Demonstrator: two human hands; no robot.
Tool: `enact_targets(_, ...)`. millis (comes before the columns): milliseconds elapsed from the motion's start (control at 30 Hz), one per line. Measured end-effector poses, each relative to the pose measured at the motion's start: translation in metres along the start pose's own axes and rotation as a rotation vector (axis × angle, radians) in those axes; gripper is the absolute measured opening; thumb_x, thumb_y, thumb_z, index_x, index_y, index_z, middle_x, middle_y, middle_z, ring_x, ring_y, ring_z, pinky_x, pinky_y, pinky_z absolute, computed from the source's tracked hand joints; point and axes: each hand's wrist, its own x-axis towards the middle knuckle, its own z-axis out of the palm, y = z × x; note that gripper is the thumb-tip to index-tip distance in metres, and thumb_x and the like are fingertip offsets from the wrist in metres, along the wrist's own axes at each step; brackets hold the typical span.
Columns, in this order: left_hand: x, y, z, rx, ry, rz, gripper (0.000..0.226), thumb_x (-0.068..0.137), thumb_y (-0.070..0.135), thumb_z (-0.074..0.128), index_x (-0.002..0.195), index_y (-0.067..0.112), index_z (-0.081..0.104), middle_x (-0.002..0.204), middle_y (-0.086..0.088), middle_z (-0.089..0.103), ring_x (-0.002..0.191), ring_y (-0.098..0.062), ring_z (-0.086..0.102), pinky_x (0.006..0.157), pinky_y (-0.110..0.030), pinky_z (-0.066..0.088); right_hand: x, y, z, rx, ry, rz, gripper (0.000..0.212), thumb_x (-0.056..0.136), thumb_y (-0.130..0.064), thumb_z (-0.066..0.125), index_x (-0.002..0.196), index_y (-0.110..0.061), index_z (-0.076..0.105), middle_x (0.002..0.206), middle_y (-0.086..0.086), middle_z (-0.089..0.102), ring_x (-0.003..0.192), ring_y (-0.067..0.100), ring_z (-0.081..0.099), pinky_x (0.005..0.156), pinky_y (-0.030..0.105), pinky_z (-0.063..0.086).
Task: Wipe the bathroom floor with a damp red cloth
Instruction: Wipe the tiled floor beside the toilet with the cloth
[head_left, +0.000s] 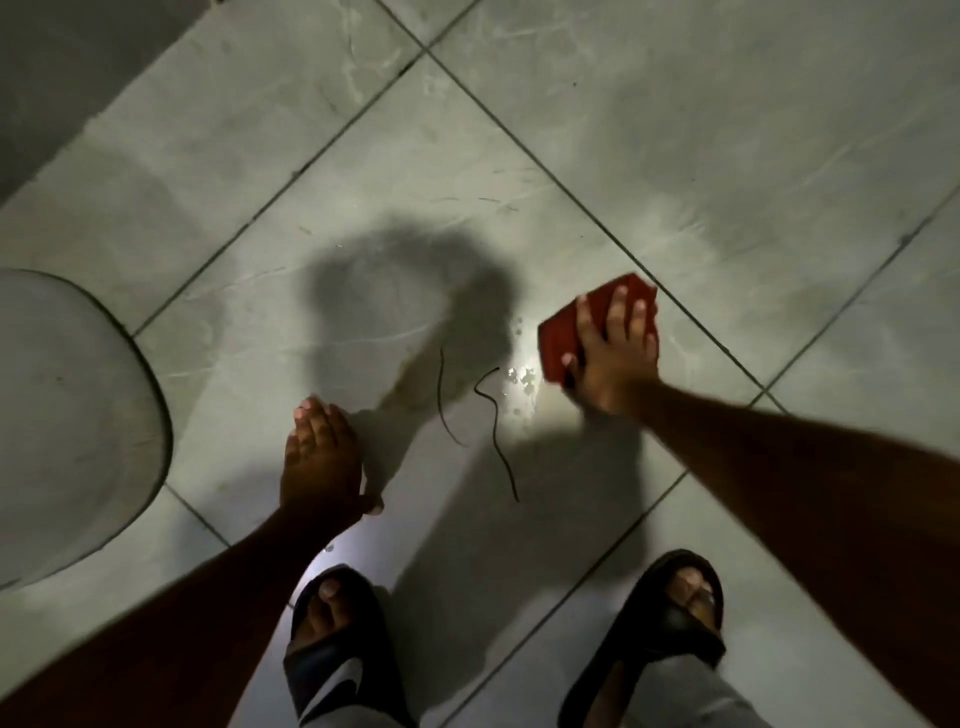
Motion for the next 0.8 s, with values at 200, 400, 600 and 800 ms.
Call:
enact_targets(200,0.002,0.002,-0.001,0.017,0.014,-0.005,0.145,0.057,0.06,0.079,0.141,-0.008,-0.019,0.152,-0.037,-0.015,0.143,-0.05,-0.008,0.12,-0.051,0.007,-0.068,-0.016,0.041,0.098,0.098,0.01,0.073,0.089,-0.05,0.038,0.152,-0.021,0.016,0.158,0.029,0.008,0.142,0.053,0.009,0.108,0.07,0.02)
enact_targets(400,-0.001,-0.002,0.0,-0.025,0.033,0.017,0.145,0.058,0.06,0.078,0.142,-0.006,-0.019,0.153,-0.034,-0.018,0.144,-0.047,-0.012,0.12,-0.048,0.003,-0.129,0.028,0.056,0.023,0.016,-0.121,0.076,0.084,-0.043,0.055,0.15,-0.019,0.026,0.154,0.032,0.02,0.138,0.058,0.021,0.101,0.074,0.031)
enact_targets(600,-0.003,-0.01,0.01,-0.053,0.068,0.069,0.145,0.061,0.065,0.073,0.135,0.0,-0.034,0.15,-0.028,-0.03,0.142,-0.043,-0.021,0.12,-0.047,0.0,0.059,-0.051,-0.029,0.065,0.106,-0.008,0.073,0.09,-0.056,0.046,0.151,-0.031,0.013,0.161,0.021,-0.006,0.144,0.05,-0.007,0.112,0.07,0.009)
enact_targets(800,0.01,-0.015,-0.003,-0.031,0.087,0.001,0.164,0.039,0.074,0.076,0.138,-0.004,-0.028,0.149,-0.031,-0.031,0.141,-0.045,-0.024,0.118,-0.051,-0.005,-0.034,-0.137,0.065,-0.119,0.118,-0.616,0.069,0.084,-0.054,0.045,0.147,-0.029,0.031,0.161,0.02,0.014,0.146,0.046,0.005,0.111,0.067,0.013)
